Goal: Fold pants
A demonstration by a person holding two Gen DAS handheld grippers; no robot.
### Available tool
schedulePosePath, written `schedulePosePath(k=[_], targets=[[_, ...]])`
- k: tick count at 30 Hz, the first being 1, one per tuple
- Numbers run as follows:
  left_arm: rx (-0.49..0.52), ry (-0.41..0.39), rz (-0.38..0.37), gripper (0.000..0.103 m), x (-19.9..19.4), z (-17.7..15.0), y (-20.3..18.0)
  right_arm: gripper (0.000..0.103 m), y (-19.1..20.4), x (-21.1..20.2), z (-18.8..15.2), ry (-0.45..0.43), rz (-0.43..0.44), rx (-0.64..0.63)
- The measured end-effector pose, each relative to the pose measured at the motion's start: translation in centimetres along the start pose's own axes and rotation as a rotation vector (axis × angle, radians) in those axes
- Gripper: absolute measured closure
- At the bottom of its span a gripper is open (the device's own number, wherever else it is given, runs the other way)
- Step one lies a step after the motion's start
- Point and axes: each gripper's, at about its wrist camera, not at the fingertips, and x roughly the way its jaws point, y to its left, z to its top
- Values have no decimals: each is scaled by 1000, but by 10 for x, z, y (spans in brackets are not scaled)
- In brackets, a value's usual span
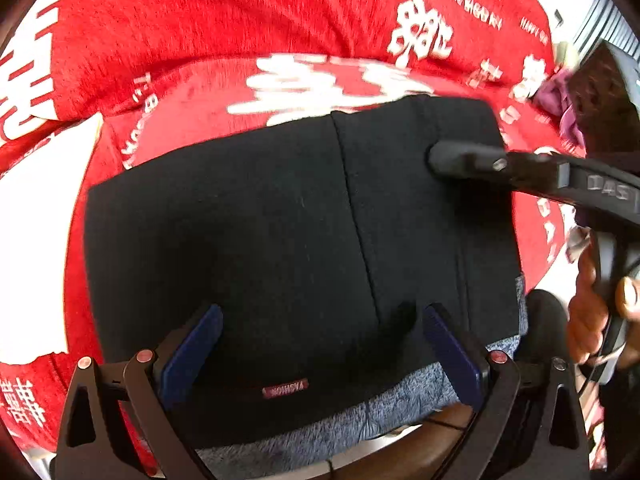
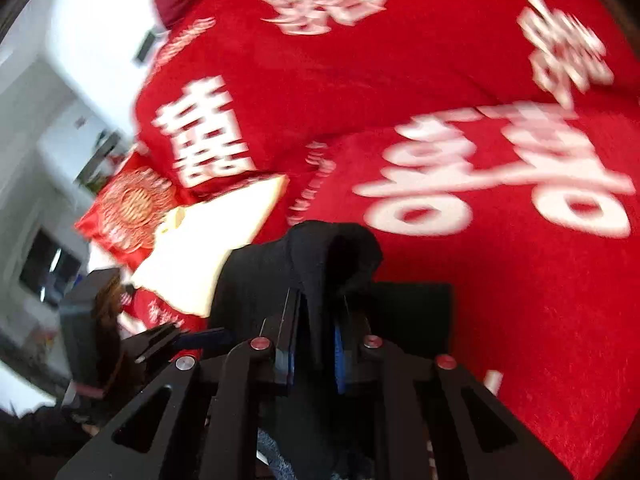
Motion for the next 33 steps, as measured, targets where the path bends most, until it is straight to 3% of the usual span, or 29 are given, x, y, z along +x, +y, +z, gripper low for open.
schedulePosePath(k=[1,3,7,11,13,16,17,21,25,27,30,33], targets=[[12,5,25,2,9,-1,-2,86,-13,15,-2,58,-33,12],[51,-28,65,1,10,-3,-7,82,-21,26,-4,60,-37,22],[0,-4,49,1,-1,0,2,39,-14,28,0,67,-113,-11],[-85,-16,21,1,-14,-1,23,39,0,-14,2,-108,-234,-56],[-101,3,20,1,-5,-2,31,39,28,-31,1,-177,-165,-165],[-60,-16,65,1,0,-3,24,29,50,-17,5,-135,-2,-222],[-53,-21,76,1,1,-4,22,25,47,-8,8,-122,8,-202],[-37,-29,56,1,0,-6,26,25,-1,56,18,40,-75,-34],[-72,-8,56,1,-10,-7,32,25,11,49,20,63,-97,-85],[-99,-12,48,1,-18,-10,37,24,28,26,16,35,-137,-137],[-126,-17,75,1,-24,-19,46,23,68,-14,-20,-11,-250,-350],[-112,12,95,1,-11,-24,49,21,86,-15,-68,50,-375,-563]])
